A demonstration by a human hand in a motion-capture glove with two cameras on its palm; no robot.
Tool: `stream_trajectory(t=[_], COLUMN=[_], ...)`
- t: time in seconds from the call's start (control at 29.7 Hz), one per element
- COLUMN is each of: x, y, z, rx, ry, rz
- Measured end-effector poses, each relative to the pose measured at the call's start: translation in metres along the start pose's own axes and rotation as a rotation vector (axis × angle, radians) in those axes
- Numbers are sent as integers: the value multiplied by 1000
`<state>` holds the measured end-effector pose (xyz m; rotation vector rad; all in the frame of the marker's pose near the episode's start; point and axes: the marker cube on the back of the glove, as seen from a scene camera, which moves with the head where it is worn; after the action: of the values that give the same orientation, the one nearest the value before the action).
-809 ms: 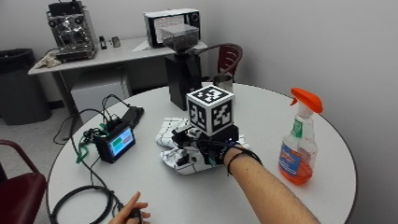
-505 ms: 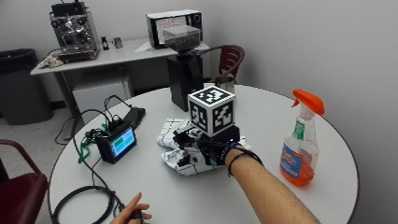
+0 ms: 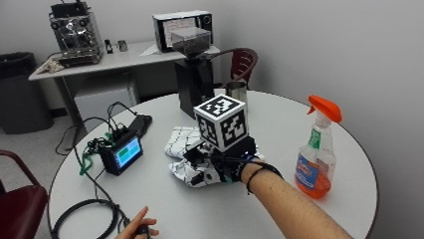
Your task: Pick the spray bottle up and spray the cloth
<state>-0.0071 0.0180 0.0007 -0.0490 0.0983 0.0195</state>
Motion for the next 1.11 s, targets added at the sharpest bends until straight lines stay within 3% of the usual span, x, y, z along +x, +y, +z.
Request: stream_trajectory(t=[0.44,0.81,1.11], x=[9,18,88], y=[69,176,197], z=[25,20,38], rx=[-7,252,409], ry=[-24,-340,-556], rz=[-71,-114,41])
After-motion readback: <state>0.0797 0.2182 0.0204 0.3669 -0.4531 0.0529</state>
